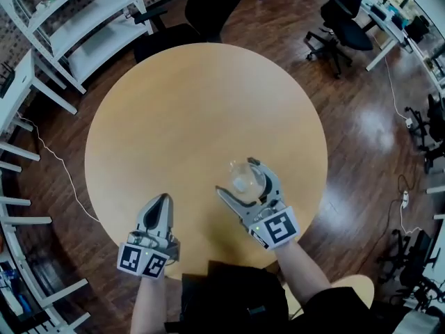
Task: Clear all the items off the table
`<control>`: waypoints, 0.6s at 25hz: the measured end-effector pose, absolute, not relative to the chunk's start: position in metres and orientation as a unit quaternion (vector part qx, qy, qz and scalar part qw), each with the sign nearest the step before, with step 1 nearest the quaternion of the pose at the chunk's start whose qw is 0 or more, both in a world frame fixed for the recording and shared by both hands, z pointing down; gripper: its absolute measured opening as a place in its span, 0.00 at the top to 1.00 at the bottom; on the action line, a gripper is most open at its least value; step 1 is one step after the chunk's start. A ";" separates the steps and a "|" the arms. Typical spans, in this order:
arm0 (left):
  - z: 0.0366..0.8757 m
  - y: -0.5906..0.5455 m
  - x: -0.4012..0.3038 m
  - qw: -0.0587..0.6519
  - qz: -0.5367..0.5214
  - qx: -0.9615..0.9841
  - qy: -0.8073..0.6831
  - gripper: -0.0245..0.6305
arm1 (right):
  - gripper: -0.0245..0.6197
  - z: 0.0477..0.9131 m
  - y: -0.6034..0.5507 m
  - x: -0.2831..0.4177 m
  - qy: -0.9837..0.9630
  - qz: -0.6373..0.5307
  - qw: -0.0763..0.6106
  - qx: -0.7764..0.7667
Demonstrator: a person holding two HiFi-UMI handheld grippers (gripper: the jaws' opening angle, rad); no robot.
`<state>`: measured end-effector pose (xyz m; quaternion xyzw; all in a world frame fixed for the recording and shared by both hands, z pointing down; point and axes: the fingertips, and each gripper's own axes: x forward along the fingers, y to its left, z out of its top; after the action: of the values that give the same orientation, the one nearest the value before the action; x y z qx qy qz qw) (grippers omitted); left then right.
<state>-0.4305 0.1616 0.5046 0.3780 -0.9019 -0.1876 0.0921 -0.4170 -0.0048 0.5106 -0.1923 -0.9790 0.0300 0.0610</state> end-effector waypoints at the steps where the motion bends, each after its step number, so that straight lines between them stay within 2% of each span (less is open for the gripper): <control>1: 0.498 0.168 -0.428 0.087 -0.187 0.383 -0.901 0.97 | 0.32 0.501 0.000 -0.412 -0.981 0.032 0.054 -0.185; 7: 0.460 0.179 -0.415 0.052 -0.181 0.431 -0.883 0.97 | 0.32 0.454 0.015 -0.374 -0.990 0.033 0.013 -0.135; 15: 0.425 0.125 -0.388 0.028 -0.170 0.513 -0.841 0.97 | 0.32 0.417 -0.012 -0.315 -0.997 0.014 -0.020 -0.073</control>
<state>-0.3880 0.1251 0.4248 0.5128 -0.8410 -0.1703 0.0277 -0.3152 -0.0124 0.4168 -0.0728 -0.9970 0.0137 -0.0204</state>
